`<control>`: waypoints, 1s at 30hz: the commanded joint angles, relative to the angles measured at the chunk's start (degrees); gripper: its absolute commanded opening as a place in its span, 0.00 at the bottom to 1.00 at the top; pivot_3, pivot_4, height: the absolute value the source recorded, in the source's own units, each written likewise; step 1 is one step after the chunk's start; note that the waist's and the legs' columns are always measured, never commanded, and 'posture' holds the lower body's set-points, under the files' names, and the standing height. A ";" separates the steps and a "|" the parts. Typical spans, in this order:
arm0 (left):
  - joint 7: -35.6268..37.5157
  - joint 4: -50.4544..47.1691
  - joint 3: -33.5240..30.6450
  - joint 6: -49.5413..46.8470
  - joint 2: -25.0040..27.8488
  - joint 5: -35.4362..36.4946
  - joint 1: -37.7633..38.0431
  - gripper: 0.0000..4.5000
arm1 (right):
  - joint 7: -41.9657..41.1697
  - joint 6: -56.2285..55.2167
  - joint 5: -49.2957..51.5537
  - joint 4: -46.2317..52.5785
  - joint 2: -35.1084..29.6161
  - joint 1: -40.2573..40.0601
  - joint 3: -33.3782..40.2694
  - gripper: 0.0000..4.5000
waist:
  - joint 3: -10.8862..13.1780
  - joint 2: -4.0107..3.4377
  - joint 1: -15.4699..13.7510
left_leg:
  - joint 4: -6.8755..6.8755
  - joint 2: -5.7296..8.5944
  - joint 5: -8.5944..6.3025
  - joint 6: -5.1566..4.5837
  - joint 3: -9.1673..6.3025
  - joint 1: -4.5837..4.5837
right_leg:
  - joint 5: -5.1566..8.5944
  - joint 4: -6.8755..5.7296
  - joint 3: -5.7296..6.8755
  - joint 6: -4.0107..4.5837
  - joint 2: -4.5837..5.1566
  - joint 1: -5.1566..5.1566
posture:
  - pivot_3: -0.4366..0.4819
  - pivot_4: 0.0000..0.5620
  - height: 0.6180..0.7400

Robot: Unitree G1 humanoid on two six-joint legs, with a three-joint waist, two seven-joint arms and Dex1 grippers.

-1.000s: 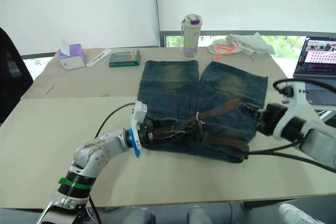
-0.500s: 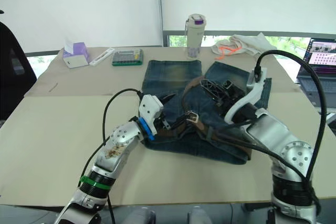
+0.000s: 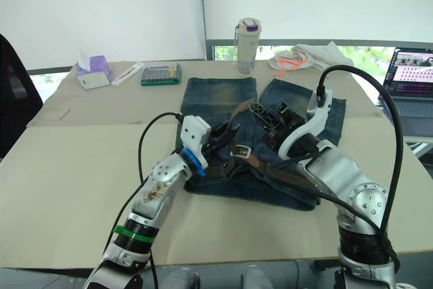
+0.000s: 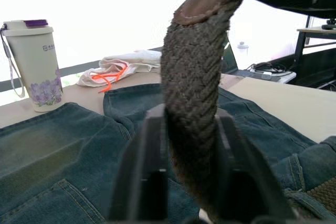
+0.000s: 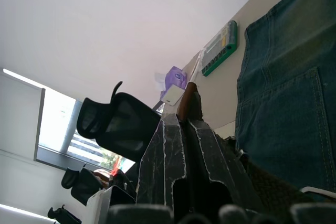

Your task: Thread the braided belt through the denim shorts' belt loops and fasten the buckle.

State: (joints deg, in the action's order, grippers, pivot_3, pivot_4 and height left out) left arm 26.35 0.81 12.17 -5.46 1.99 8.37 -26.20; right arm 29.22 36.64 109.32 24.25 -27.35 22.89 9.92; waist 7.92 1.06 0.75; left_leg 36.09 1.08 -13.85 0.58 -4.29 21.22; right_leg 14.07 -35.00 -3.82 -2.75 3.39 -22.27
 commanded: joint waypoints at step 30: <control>-9.61 -1.52 -28.98 -30.00 -9.68 47.50 1.07 0.00 | -60.93 -13.27 -80.49 -10.85 -6.65 -15.14 -22.14 0.69 | -0.03 0.04 0.00 | 0.14 0.09 -0.01 0.00 -0.03 -0.12 | 0.00 -0.02 0.04 -0.02 -0.02 0.04 | 0.48 0.27 1.00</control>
State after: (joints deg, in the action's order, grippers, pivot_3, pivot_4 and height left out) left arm 17.08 0.97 -16.05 -35.35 -7.46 53.40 -24.34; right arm -29.96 23.71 31.78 14.77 -33.34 8.24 -11.04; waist 7.89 1.11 0.75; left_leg 36.23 1.16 -13.86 0.59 -4.32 21.08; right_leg 14.07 -35.02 -3.78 -2.76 3.36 -22.22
